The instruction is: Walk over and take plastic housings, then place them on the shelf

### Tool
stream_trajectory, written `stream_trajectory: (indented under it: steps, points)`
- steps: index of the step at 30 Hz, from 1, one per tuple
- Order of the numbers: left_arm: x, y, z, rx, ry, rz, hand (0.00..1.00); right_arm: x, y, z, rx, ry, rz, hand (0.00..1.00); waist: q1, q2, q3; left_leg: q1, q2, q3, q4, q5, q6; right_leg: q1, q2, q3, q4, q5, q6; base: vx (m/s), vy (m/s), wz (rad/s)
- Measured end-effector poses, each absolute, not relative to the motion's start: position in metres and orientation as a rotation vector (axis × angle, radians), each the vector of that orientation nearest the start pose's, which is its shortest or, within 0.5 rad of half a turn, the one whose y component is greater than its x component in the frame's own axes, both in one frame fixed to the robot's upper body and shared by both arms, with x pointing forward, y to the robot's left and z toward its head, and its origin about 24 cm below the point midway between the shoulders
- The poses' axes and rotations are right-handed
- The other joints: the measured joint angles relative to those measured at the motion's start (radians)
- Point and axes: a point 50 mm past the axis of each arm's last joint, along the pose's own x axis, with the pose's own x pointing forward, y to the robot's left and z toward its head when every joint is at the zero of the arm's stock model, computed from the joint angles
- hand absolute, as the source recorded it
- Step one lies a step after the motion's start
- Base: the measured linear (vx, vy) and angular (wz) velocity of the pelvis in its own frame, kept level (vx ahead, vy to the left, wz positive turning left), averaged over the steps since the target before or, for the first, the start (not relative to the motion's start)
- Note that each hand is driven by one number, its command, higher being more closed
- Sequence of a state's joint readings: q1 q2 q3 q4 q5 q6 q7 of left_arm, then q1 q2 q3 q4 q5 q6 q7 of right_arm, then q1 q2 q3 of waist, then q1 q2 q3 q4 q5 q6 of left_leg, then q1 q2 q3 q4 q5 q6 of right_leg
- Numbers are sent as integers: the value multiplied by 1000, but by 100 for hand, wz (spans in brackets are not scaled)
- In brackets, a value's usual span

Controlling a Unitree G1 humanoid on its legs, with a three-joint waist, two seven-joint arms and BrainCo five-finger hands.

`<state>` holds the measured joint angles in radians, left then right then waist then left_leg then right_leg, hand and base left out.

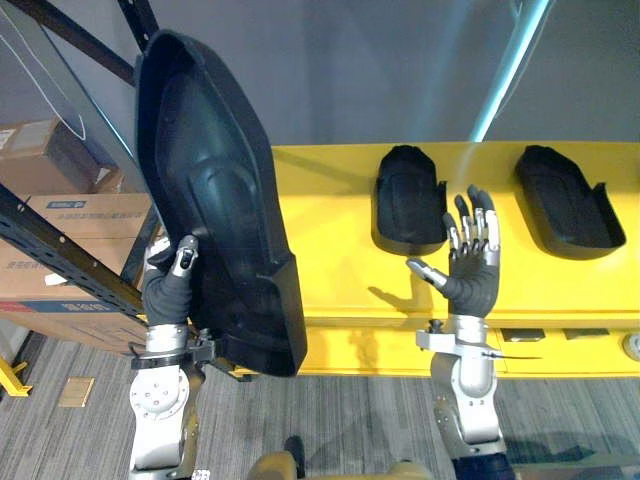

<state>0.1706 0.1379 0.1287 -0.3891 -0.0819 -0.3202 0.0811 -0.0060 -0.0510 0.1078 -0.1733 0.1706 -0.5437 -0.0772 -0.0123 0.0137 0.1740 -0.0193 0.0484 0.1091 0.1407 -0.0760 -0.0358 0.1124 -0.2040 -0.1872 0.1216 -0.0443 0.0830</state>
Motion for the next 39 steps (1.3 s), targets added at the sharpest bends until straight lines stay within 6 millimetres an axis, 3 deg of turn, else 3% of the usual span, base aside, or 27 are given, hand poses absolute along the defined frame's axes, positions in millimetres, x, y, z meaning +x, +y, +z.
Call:
stream_trajectory:
  steps: [7, 10, 15, 18, 26, 29, 30, 36, 39]
  points:
    - [211, 218, 121, 264, -441, 292, 100, 228, -143, 155, 173, -802, 124, 0, -6, 7, -4, 55, 27, 38, -78, 28, -33, -7, 16, 1, 7, -21, 15, -22, -53, -17]
    - [236, 246, 111, 335, -351, 396, 100, 230, -142, 152, 150, -755, 159, 0, -11, 11, -4, 57, 23, 63, -137, 75, -43, -33, 16, 1, -13, -35, 23, -133, -62, -21]
    - [270, 288, 105, 431, -227, 486, 100, 225, -145, 144, 143, -697, 218, 0, -49, 31, 7, 80, 33, 92, -187, 111, -52, -65, 37, 28, 6, -41, 21, -112, -33, -17]
    - [295, 308, 116, 464, -171, 524, 100, 223, -143, 141, 139, -671, 289, 0, -68, 47, 14, 58, 33, 122, -188, 119, -48, -118, 39, 69, 29, -31, 36, -61, 10, -32]
    - [338, 324, 145, 417, -71, 551, 100, 223, -136, 138, 124, -606, 409, 0, -138, 97, 49, 44, 21, 154, -203, 137, -41, -185, 31, 119, 74, -29, 40, -9, 18, -13]
    - [341, 328, 140, 395, 13, 542, 100, 221, -131, 143, 110, -619, 456, 0, -148, 120, 70, 49, 21, 172, -203, 137, -41, -198, 34, 139, 88, -32, 40, -3, 0, -16]
    - [341, 332, 133, 362, 75, 546, 100, 220, -129, 144, 109, -619, 475, 0, -165, 128, 84, 51, 21, 173, -202, 138, -40, -201, 32, 141, 100, -40, 40, -31, -11, -8]
    - [340, 337, 110, 272, 234, 542, 100, 218, -123, 148, 119, -620, 536, 0, -170, 127, 126, 49, 19, 190, -202, 143, -42, -255, 30, 163, 189, -80, 37, -32, -29, -6]
    - [339, 339, 110, 263, 245, 544, 100, 217, -119, 149, 138, -622, 562, 0, -171, 129, 139, 36, 15, 188, -200, 146, -38, -273, 25, 163, 208, -87, 38, -25, -18, 4]
